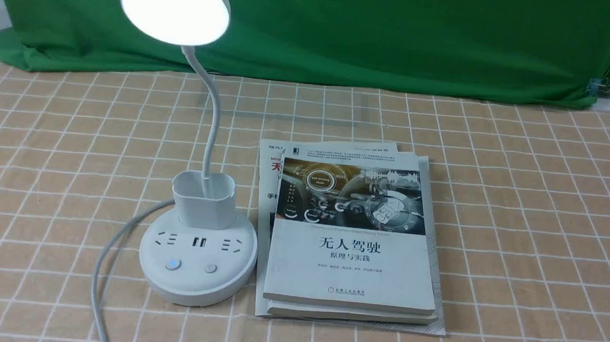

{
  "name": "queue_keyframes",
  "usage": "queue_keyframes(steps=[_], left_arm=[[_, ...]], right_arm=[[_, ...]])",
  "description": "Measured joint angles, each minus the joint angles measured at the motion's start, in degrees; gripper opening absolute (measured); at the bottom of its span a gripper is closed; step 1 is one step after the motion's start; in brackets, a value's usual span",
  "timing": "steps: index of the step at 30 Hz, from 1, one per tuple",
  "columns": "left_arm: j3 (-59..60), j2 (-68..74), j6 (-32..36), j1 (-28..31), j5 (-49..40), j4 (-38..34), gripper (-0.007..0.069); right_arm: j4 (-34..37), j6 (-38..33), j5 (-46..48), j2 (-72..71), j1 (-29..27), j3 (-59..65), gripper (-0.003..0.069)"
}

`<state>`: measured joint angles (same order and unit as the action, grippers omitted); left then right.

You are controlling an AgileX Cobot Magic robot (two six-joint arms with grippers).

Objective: Turn off the desk lamp on the light coffee tablecloth by hand.
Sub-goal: 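Press the power button on the round power strip under the lamp with the left gripper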

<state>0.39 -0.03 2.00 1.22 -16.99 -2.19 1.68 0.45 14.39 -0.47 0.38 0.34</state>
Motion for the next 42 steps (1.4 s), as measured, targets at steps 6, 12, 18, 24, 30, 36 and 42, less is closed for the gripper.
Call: queue_keyframes(steps=[6, 12, 18, 24, 30, 36, 42], left_arm=[[0.0, 0.0, 0.0, 0.0, 0.0, 0.0, -0.0003], [0.0, 0.0, 0.0, 0.0, 0.0, 0.0, -0.0003], [0.0, 0.0, 0.0, 0.0, 0.0, 0.0, -0.0003], [0.0, 0.0, 0.0, 0.0, 0.49, 0.0, -0.0002], [0.0, 0.0, -4.98, 0.0, 5.95, -10.02, -0.0002], [0.0, 0.0, -7.75, 0.0, 16.99, -26.04, 0.0], [0.0, 0.0, -9.78, -0.11, 22.45, -27.91, 0.0]], right_arm=[[0.0, 0.0, 0.0, 0.0, 0.0, 0.0, 0.0243], [0.0, 0.0, 0.0, 0.0, 0.0, 0.0, 0.0243], [0.0, 0.0, 0.0, 0.0, 0.0, 0.0, 0.0243], [0.0, 0.0, 0.0, 0.0, 0.0, 0.0, 0.0243], [0.0, 0.0, 0.0, 0.0, 0.0, 0.0, 0.0243], [0.0, 0.0, 0.0, 0.0, 0.0, 0.0, 0.0243], [0.0, 0.0, 0.0, 0.0, 0.0, 0.0, 0.0243]])
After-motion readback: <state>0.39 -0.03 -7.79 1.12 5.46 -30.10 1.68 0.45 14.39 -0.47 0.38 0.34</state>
